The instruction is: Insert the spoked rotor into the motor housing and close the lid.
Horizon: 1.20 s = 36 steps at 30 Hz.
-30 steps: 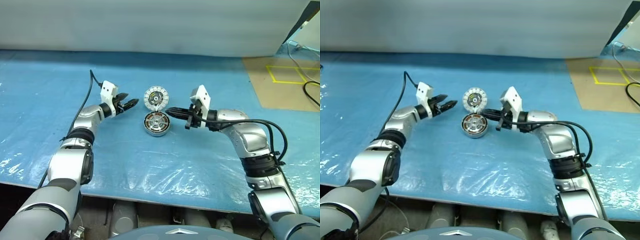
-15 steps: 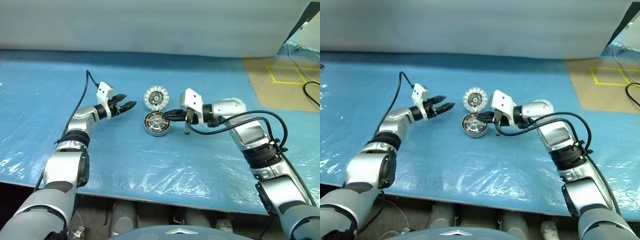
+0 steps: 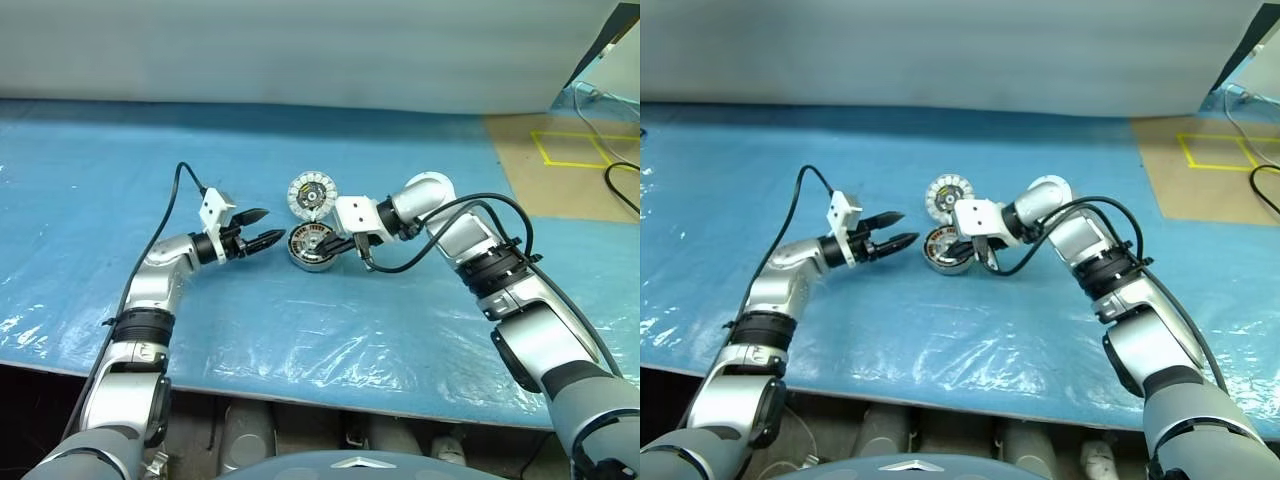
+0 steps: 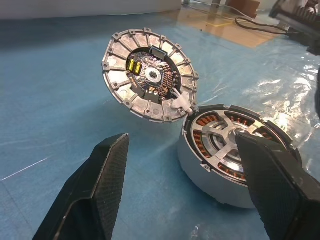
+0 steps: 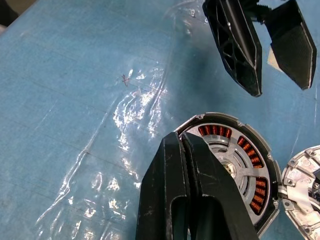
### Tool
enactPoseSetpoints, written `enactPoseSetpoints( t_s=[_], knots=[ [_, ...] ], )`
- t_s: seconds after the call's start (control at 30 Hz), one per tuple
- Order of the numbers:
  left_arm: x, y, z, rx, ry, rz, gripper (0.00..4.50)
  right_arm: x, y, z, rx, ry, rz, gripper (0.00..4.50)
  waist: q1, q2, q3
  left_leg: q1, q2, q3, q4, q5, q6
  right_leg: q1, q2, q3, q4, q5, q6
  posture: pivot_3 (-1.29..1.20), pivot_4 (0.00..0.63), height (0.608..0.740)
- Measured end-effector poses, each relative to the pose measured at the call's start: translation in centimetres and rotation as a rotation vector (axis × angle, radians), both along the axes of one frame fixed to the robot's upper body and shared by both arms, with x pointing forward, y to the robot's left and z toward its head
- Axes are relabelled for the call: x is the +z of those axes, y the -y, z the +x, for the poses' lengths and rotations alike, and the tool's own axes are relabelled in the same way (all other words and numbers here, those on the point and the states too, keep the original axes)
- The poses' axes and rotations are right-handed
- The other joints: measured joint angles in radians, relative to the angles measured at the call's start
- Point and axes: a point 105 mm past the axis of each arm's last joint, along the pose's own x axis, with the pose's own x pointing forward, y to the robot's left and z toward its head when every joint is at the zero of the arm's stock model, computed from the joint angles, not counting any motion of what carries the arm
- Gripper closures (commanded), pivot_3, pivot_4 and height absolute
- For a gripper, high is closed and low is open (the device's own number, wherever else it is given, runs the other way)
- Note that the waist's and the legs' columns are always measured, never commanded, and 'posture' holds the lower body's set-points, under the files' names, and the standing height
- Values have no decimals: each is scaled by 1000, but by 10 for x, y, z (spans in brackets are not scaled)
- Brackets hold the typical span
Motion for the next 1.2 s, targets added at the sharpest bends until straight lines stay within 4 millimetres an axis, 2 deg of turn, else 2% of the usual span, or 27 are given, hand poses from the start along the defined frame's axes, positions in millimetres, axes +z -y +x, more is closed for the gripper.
enactPoseSetpoints(
  t_s=[0.07, 0.2, 0.4, 0.67, 0.83, 1.2],
  knots=[
    [1, -2, -2, 4, -1, 4, 891, -1, 0, 0, 8, -13, -7, 3900, 0, 0, 0, 0, 0, 0, 0, 0, 0, 0, 0, 0, 0, 0, 0, 0, 150, 740],
    [0, -9, -7, 18, -4, 15, 891, -5, 4, 3, 12, 6, -33, 2679, -2, 0, 0, 0, 0, 1, 0, 0, 1, 0, 0, 0, 0, 0, 0, 0, 150, 740],
    [0, -12, -6, 37, -9, 18, 891, -8, 2, 1, 48, 2, -60, 2679, -9, 0, 0, 0, 0, 1, 0, -1, 3, -1, 0, 0, 0, 0, 0, 0, 150, 740],
    [-1, -10, -5, 45, -1, 19, 891, -23, 8, 11, 23, 6, -108, 2679, -21, 0, 0, -1, 0, 1, 1, -2, 4, -1, 0, 0, 1, 0, 0, 0, 150, 740],
    [-2, -8, -5, 43, 1, 16, 891, -23, 12, 21, 9, 42, -151, 2679, -23, 0, 0, -5, 1, 1, 3, -2, 4, -7, 0, 0, 4, 1, -2, 0, 150, 740],
    [-6, -7, -4, 52, -5, 9, 891, -28, 4, 14, 122, 94, -213, 2679, -22, 0, 0, -7, 2, 1, 8, -2, 5, -13, 0, 0, 15, 0, -4, 0, 150, 740]
  ],
)
